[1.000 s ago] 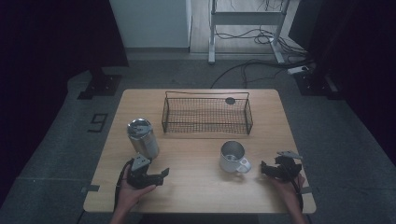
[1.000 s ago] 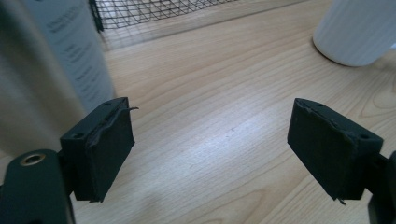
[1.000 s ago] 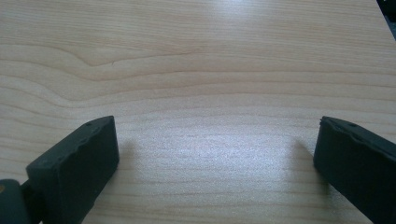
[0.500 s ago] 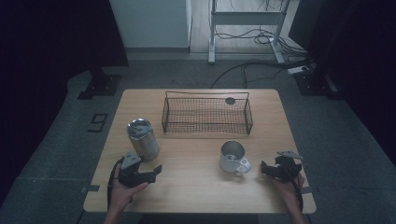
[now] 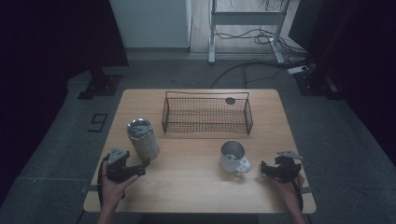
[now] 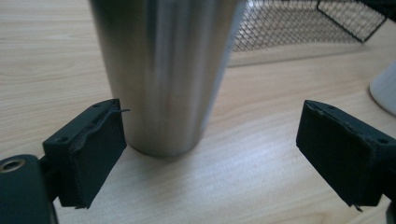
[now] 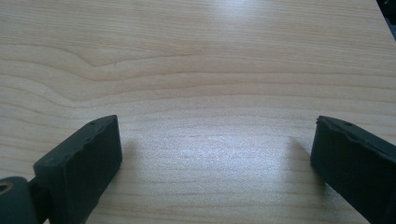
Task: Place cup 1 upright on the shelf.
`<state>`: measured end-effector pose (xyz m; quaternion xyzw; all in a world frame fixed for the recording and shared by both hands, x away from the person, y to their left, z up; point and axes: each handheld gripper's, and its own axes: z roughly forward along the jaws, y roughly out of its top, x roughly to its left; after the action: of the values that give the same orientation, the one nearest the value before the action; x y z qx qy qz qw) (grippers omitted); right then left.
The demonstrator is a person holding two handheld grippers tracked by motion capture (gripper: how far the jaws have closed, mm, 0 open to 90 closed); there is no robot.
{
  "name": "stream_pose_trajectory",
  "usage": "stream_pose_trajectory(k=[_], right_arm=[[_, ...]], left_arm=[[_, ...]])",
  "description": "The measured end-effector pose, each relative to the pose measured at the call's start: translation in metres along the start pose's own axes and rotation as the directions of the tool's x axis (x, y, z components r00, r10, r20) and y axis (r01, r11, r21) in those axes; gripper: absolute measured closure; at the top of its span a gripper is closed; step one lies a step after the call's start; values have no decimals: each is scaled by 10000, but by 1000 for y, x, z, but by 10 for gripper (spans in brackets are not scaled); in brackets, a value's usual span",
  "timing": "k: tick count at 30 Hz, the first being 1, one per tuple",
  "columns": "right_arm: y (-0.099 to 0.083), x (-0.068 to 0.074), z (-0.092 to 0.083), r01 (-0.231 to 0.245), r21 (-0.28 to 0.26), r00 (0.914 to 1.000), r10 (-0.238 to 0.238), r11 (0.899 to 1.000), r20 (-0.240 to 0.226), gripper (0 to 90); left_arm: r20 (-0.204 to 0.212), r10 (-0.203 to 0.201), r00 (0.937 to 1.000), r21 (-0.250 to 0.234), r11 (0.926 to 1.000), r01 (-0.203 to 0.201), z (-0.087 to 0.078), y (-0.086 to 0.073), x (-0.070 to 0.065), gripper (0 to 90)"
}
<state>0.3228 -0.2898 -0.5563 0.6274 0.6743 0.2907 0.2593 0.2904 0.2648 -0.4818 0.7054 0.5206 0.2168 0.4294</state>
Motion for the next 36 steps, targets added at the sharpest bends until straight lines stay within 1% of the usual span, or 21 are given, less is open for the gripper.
stream_pose_trajectory(k=[1, 2, 5, 9, 13, 15, 17, 20, 21, 22, 26, 32, 34, 36], right_arm=[[0, 0, 0, 5, 2, 10000, -5, 10000, -7, 21], [0, 0, 0, 25, -3, 10000, -25, 10000, -24, 21], [0, 0, 0, 54, -4, 10000, -54, 10000, -44, 21], [0, -1, 0, 59, -5, 10000, -59, 10000, -48, 21], [0, -1, 0, 45, -4, 10000, -45, 10000, -35, 21], [0, -1, 0, 39, -7, 10000, -39, 10000, -27, 21], [0, -1, 0, 38, -9, 10000, -38, 10000, -26, 22], [0, -1, 0, 37, -9, 10000, -37, 10000, -23, 21], [0, -1, 0, 37, -9, 10000, -37, 10000, -23, 21], [0, -1, 0, 38, -10, 10000, -38, 10000, -23, 21], [0, -1, 0, 37, -11, 10000, -37, 10000, -22, 21], [0, -1, 0, 31, -5, 10000, -31, 10000, -18, 21], [0, -1, 0, 24, -8, 10000, -24, 10000, -16, 21], [0, -1, 0, 26, -7, 10000, -26, 10000, -15, 21]], left_arm=[[-33, -118, 9999, -71, 9999, 118, 0, 1, 3, 77], [-33, -118, 9999, -71, 9999, 118, 0, 1, 3, 77], [-95, -290, 9995, -54, 9996, 289, 2, 3, 7, 77], [-66, -227, 9997, 68, 9997, 227, 6, 7, 10, 71], [-78, -206, 9998, 50, 9998, 206, 11, 12, 11, 71], [-127, -134, 9998, -18, 9999, 134, 13, 14, 12, 71], [-212, 19, 9998, -167, 9999, -23, 14, 15, 13, 71], [-158, 193, 9997, -285, 9994, -198, 14, 16, 15, 71], [-158, 193, 9997, -285, 9994, -198, 14, 16, 15, 71], [-46, 202, 9998, -284, 9994, -203, 14, 17, 16, 71], [33, 185, 9998, -195, 9996, -184, 16, 19, 17, 72], [-5, 271, 9996, 59, 9996, -271, 24, 24, 20, 72], [101, 174, 9998, 51, 9998, -175, 26, 26, 22, 72], [101, 231, 9997, 4, 9997, -231, 27, 29, 22, 73]])
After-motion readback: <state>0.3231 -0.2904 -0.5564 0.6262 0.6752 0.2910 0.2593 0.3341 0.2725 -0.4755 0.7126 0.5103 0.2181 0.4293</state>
